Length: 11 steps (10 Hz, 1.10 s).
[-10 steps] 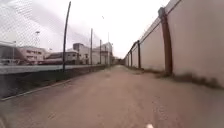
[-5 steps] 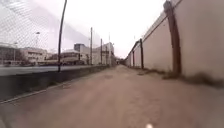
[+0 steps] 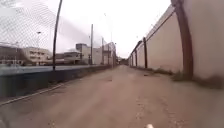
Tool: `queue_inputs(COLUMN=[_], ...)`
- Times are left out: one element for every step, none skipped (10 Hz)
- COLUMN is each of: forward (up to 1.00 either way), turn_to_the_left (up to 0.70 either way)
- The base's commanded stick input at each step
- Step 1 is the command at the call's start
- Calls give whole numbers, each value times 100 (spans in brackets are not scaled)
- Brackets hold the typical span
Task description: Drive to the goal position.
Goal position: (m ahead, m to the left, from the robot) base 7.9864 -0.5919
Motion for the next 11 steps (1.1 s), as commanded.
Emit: queue_inputs(forward=[100,100,100,100,100,100,100,100,100,100,100], turn_to_the_left=[0,0,0,0,0,0,0,0,0,0,0])
